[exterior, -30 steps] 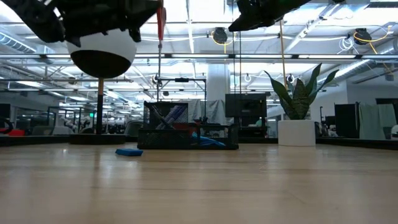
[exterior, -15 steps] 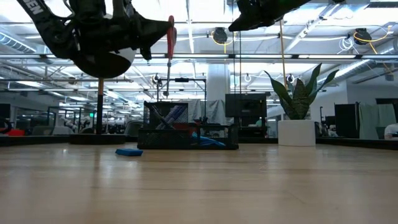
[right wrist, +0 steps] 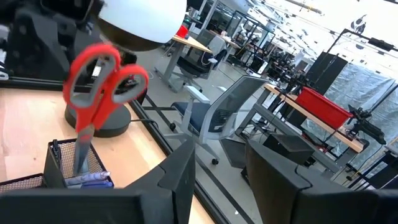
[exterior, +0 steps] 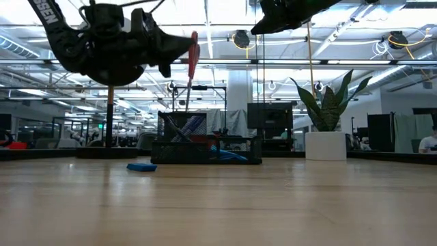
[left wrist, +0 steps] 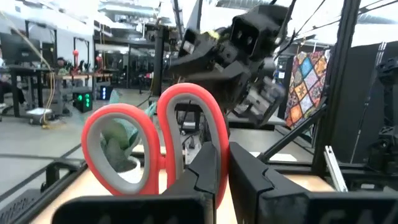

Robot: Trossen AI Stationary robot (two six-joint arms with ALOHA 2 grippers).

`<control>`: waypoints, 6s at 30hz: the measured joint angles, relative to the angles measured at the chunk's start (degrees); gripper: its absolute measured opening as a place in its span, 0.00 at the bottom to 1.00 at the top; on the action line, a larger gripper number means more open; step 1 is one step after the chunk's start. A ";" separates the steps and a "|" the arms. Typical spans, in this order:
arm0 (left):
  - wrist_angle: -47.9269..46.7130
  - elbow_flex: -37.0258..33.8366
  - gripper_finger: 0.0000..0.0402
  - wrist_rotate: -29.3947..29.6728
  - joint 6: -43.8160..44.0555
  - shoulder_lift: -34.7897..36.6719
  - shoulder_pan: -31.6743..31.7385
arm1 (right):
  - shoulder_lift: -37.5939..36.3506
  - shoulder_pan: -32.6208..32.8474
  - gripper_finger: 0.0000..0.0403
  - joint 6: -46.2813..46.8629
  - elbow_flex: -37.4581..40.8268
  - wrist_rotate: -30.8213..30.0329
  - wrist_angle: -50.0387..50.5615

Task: Pick and place office supplies into organizer
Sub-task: Put the orange scissors into the black mesh organizer, then put the blue eraser into the black mesh organizer

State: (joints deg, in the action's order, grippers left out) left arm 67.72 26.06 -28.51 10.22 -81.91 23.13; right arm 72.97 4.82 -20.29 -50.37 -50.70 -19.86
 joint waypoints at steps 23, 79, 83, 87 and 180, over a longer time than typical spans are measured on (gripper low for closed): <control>9.44 0.04 0.05 1.84 3.32 -16.69 1.70 | 0.00 -0.04 0.33 -0.09 0.00 0.00 0.02; -85.45 16.59 0.40 22.69 -34.94 10.91 -24.22 | 0.02 -1.46 0.33 1.18 0.00 -0.02 2.69; -87.88 16.60 0.40 25.16 -36.55 9.42 -28.28 | 0.02 -1.49 0.33 1.18 0.00 -0.01 2.63; -87.65 16.62 0.40 25.65 -38.76 6.36 -30.13 | 0.02 -1.49 0.33 1.18 0.01 -0.02 2.51; -103.59 32.44 0.16 28.50 -34.75 -10.16 -32.76 | 0.02 -1.47 0.33 1.38 0.00 -0.01 3.87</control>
State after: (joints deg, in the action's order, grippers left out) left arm -35.86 58.50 -0.01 -24.53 -92.07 -9.63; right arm 72.99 3.35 -18.92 -50.37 -50.71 -15.99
